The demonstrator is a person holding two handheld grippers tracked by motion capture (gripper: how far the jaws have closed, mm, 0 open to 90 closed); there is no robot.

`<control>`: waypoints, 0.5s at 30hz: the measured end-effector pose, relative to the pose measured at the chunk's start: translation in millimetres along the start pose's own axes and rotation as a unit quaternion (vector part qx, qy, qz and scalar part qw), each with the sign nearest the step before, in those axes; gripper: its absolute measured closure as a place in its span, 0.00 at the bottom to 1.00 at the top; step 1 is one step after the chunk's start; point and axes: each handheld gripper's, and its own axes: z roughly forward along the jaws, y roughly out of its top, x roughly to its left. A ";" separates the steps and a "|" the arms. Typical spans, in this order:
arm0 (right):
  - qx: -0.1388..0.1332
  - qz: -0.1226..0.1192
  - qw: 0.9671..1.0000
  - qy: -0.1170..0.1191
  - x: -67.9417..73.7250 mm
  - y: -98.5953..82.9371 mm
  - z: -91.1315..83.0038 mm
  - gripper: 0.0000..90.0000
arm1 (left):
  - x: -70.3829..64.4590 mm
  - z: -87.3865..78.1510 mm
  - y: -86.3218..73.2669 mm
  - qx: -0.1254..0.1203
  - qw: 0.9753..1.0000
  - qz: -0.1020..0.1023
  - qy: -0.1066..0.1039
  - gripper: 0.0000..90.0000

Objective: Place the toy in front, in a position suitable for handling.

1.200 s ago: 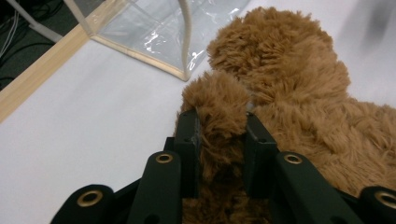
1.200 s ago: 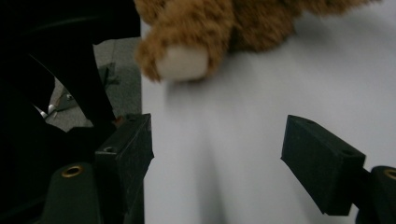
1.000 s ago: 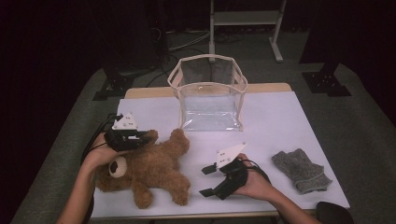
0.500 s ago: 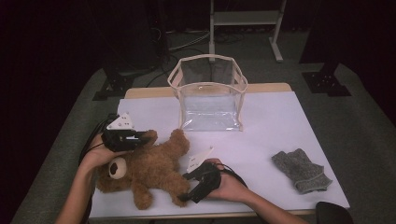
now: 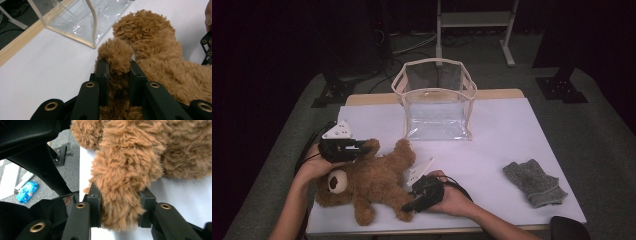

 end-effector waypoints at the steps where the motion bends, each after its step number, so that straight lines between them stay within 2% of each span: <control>1: -0.002 0.000 1.000 0.001 -0.3 0.0 -1.0 0.71 | 0.2 -0.9 0.3 0.000 1.000 0.001 -0.001 0.83; 5: -0.008 -0.001 1.000 0.012 -2.5 1.7 -7.2 0.72 | 1.1 -5.1 2.2 0.001 1.000 0.006 0.001 0.83; 9: -0.010 -0.012 1.000 0.005 -0.4 5.6 -17.1 0.74 | 0.8 -8.3 4.8 0.001 1.000 -0.003 0.003 0.84; 15: -0.015 -0.021 1.000 0.006 2.9 6.8 -34.4 0.75 | -8.3 -13.1 16.0 -0.016 1.000 0.015 -0.010 0.86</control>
